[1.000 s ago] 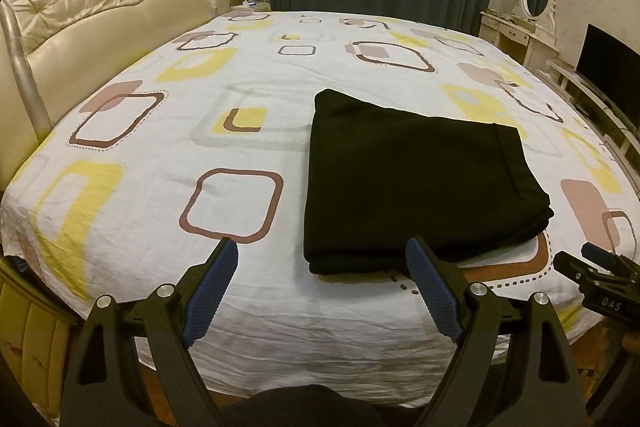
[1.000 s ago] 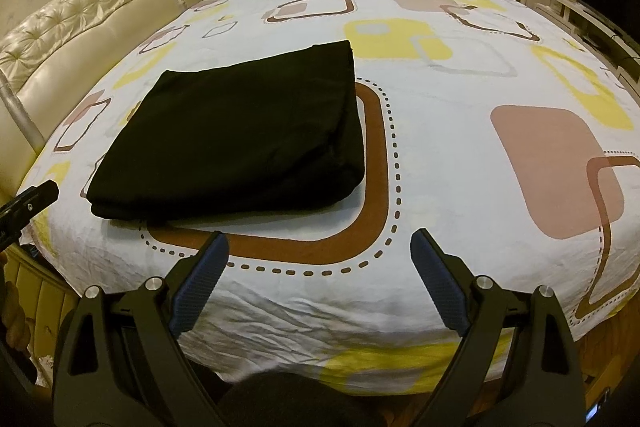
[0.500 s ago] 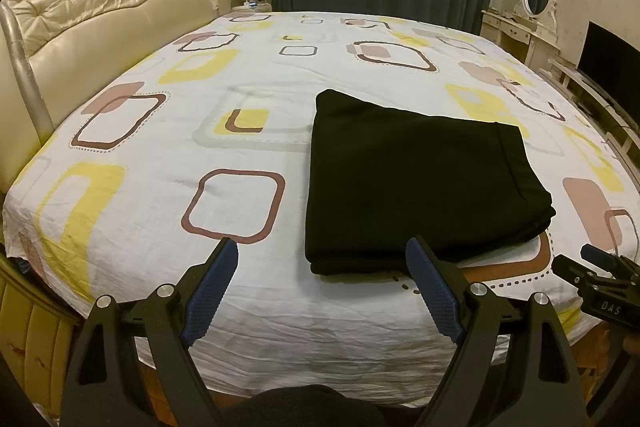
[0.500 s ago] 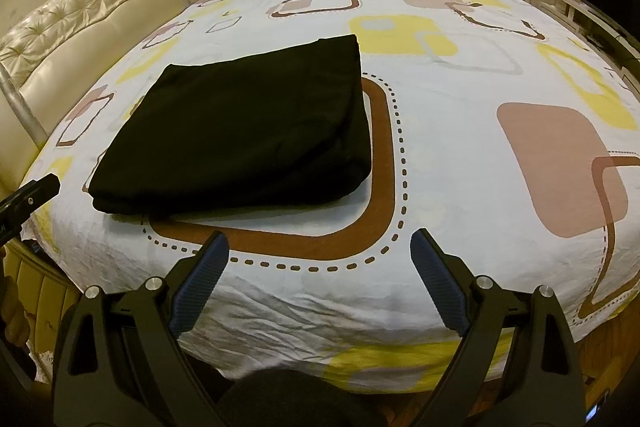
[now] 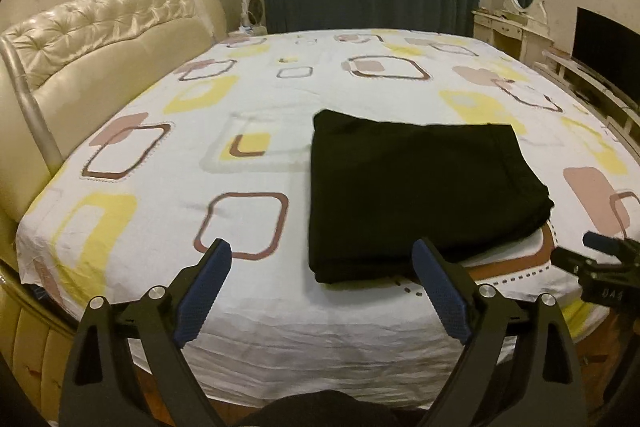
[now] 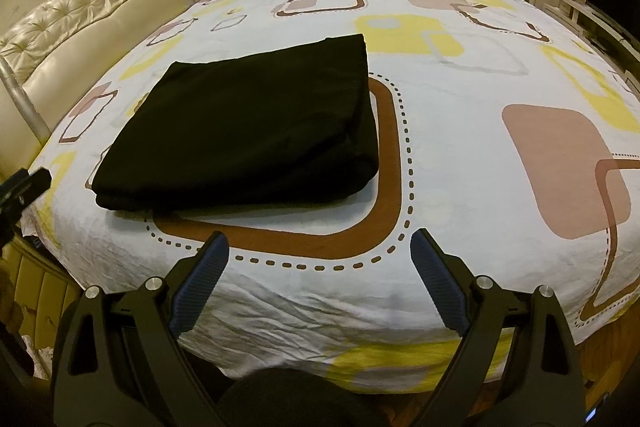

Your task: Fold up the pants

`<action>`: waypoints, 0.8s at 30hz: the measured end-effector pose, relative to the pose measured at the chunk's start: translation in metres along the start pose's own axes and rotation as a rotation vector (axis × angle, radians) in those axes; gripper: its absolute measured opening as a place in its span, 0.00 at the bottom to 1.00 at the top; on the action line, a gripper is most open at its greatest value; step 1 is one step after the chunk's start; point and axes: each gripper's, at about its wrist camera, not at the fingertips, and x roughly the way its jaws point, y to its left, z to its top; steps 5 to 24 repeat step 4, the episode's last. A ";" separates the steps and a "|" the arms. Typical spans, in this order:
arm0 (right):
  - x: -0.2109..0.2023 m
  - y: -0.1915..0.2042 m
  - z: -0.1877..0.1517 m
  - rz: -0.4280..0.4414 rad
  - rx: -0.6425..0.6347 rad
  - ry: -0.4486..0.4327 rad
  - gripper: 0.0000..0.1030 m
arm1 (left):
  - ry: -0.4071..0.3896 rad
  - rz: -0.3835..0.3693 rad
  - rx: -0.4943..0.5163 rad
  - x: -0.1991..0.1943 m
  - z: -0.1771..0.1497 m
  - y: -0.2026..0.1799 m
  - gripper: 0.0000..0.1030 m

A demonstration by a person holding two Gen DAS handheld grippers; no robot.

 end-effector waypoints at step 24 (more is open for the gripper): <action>0.001 -0.003 0.000 -0.001 0.010 0.000 0.89 | 0.033 0.004 -0.014 0.006 0.000 0.002 0.88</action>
